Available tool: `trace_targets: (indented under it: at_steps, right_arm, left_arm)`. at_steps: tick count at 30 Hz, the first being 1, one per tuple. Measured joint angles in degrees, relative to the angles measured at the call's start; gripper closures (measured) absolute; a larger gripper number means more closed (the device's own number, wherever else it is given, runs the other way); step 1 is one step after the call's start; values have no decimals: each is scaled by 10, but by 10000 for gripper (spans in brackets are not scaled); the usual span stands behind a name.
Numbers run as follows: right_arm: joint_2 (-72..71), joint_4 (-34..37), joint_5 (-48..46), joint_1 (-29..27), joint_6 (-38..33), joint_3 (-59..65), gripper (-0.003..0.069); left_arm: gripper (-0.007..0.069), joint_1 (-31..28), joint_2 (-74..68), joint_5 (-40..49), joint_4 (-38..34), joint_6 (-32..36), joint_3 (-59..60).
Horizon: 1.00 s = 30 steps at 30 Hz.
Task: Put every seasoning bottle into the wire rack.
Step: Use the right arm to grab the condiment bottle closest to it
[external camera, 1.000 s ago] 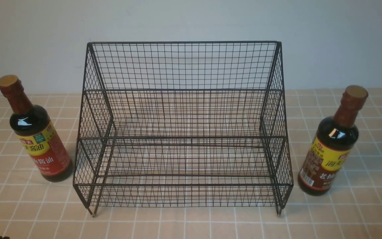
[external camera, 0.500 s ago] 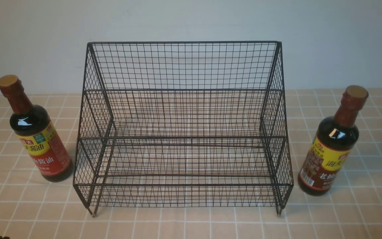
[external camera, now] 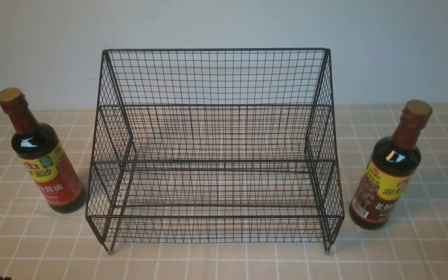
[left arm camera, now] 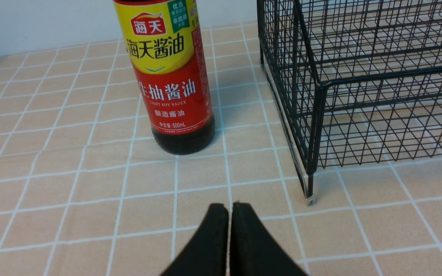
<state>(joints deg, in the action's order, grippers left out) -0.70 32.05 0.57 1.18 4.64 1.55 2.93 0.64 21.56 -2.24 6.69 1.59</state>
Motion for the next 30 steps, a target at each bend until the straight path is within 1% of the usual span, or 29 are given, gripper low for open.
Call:
trace_targets:
  at_steps: [7,10,14,16,18,23,25,27,30]
  right_arm:
    - [0,5,24,0,-2,-6,673]
    - [13,-42,-6,1,-28,-78,673]
    - [88,-112,-61,1,-57,-172,664]
    - [144,-132,-86,1,-63,-203,648]
    - [189,-138,-107,1,-67,-228,629]
    - [308,-141,-127,1,-104,-269,553]
    - [350,-140,-128,3,-120,-279,510]
    - [381,-133,-129,16,-131,-286,463]
    - [420,-123,-124,50,-144,-288,383]
  left_arm:
    - [631,0,0,0,0,0,0]
    - [631,0,0,0,0,0,0]
    - [631,0,0,0,0,0,0]
    - [631,0,0,0,0,0,0]
    - [631,0,0,0,0,0,0]
    - [631,0,0,0,0,0,0]
    - [631,0,0,0,0,0,0]
    - [631,0,0,0,0,0,0]
    - [631,0,0,0,0,0,0]
